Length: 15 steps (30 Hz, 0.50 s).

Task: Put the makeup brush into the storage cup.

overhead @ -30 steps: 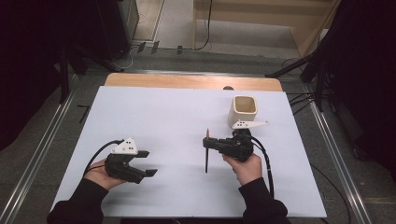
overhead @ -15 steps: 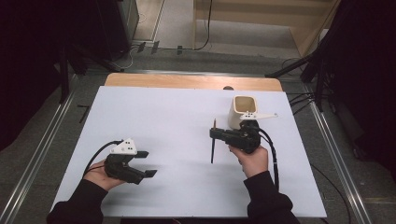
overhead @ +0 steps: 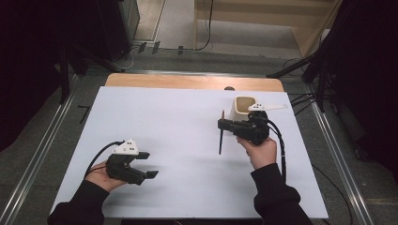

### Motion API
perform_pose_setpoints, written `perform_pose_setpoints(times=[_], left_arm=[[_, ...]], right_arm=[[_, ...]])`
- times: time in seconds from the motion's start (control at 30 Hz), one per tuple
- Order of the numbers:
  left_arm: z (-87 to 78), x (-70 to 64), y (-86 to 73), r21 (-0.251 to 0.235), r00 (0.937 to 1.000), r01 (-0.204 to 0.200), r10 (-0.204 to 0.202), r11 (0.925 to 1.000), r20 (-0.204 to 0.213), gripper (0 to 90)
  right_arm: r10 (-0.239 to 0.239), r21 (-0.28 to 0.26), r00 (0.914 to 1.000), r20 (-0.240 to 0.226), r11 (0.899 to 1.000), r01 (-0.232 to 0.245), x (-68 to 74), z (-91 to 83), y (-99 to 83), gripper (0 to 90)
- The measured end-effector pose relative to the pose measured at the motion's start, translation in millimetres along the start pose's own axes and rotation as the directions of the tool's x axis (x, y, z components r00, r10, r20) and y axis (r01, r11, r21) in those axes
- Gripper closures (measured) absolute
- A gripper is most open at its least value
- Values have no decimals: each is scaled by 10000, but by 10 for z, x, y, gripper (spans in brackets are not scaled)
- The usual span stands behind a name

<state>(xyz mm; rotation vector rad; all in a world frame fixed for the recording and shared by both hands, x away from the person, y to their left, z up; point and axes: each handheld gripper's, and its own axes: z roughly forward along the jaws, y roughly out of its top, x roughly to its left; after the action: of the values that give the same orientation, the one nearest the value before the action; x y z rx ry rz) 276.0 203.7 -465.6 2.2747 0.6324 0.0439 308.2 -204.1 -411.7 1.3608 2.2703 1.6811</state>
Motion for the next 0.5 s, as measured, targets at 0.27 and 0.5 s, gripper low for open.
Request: perform_pose_setpoints(times=[0.27, 0.5], left_arm=[[-1, -1, -1, 5, 10000, -4, 4, 10000, -1, 238], [5, -3, -1, 59, 10000, -14, 14, 10000, 20, 237]], right_arm=[[-111, -132, 9996, 262, 9998, 114, -38, -71, 121, 836], [-152, -205, 9989, 454, 9997, 162, -67, -133, 225, 835]])
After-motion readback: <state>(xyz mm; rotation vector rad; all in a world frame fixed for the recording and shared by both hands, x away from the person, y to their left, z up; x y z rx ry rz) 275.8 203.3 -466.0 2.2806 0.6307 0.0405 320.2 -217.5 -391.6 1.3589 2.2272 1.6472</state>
